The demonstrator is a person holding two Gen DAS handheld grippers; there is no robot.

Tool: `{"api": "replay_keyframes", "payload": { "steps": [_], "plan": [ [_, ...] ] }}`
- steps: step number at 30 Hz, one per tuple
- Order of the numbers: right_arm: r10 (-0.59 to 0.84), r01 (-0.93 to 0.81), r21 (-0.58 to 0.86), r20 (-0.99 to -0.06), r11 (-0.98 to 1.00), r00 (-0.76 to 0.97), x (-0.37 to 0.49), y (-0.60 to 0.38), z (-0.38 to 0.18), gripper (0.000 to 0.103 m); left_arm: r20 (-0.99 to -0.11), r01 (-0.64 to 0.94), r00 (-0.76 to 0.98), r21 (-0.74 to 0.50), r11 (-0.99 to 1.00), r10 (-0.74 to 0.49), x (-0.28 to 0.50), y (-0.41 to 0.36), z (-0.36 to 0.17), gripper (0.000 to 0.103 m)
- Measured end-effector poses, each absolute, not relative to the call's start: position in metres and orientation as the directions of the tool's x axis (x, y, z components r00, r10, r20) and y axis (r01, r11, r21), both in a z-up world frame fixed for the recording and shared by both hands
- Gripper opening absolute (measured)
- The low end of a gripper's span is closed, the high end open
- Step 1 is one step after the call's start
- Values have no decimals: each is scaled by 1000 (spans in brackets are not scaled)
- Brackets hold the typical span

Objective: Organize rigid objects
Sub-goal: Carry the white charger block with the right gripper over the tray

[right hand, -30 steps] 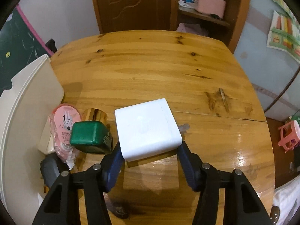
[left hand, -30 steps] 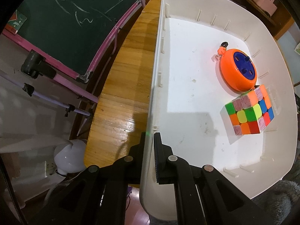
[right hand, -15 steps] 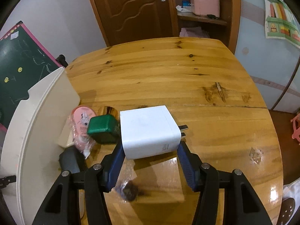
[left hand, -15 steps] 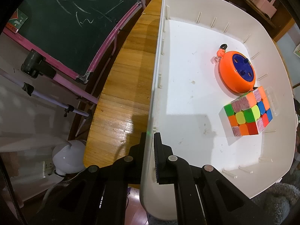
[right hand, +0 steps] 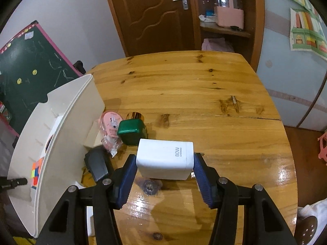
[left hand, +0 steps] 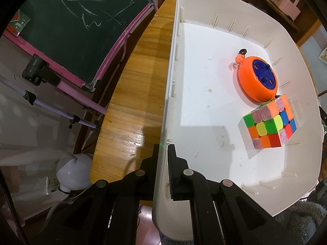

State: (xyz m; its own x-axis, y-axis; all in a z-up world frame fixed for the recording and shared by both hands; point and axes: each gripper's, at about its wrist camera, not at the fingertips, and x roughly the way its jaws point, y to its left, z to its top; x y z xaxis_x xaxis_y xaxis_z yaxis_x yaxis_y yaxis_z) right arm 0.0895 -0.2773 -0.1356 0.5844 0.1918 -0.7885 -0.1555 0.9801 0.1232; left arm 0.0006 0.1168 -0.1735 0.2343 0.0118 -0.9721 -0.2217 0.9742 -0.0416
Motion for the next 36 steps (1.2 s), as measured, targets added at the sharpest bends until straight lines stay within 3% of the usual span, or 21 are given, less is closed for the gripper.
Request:
{"api": "replay_keyframes", "payload": {
  "steps": [16,36],
  "plan": [
    [225,-164,158,-786,974,576,86,-276,-129,56,-972,-221,236,-44,974,10,1,116,-173,6],
    [337,-389,67,-649,919,683,50,-197,2,56,-966,-210,259,-70,975,-14,-2,118,-173,6]
  ]
}}
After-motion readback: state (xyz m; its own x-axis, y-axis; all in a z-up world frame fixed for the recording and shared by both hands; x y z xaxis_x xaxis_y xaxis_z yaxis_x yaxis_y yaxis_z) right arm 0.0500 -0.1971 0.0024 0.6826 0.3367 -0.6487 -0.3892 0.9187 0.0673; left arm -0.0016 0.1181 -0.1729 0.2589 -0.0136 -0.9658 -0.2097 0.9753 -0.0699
